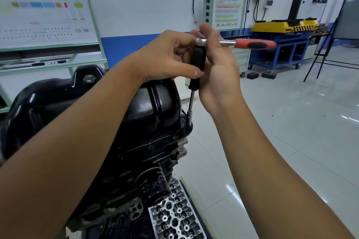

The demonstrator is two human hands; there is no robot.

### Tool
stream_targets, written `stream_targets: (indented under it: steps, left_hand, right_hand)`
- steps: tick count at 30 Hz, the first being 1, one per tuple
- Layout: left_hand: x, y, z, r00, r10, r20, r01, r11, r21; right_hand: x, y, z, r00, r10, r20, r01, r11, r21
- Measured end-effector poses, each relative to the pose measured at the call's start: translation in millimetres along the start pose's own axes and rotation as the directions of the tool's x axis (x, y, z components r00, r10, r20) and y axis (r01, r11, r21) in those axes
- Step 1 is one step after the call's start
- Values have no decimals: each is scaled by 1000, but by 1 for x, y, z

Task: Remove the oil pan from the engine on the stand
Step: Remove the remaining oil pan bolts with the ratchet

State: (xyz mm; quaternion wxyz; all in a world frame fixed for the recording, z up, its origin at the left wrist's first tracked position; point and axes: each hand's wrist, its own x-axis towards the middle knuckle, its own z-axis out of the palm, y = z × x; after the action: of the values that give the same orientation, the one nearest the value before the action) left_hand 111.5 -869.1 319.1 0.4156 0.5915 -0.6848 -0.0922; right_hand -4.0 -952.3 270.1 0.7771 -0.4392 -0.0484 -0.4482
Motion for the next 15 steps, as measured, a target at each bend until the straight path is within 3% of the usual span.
stream_targets:
  steps: [2, 6, 8, 12, 15]
  left_hand:
    - [0, 0, 0, 1000, 9, 16, -9, 1000, 0]
    - [0, -3, 1, 999, 35, 35, -35, 999, -23]
    - [1, -3, 3, 1000, 31, 0, -31, 1000, 2]
    - [2, 1, 7, 1000, -1, -13, 1, 999, 46]
    - [0, 7, 10, 1000, -15, -16, 16, 997, 76]
  right_hand:
    - [-4, 1, -2, 1000, 20, 23, -19, 1000, -16]
    - [-12, 2, -3, 980, -108, 166, 131, 982, -135]
    - [-11, 2, 1, 981, -123, 148, 149, 973, -177]
    - [-7, -3, 10, 999, -24, -22, 22, 998, -56]
    - [-6, -7, 2, 997, -59, 41, 64, 988, -139]
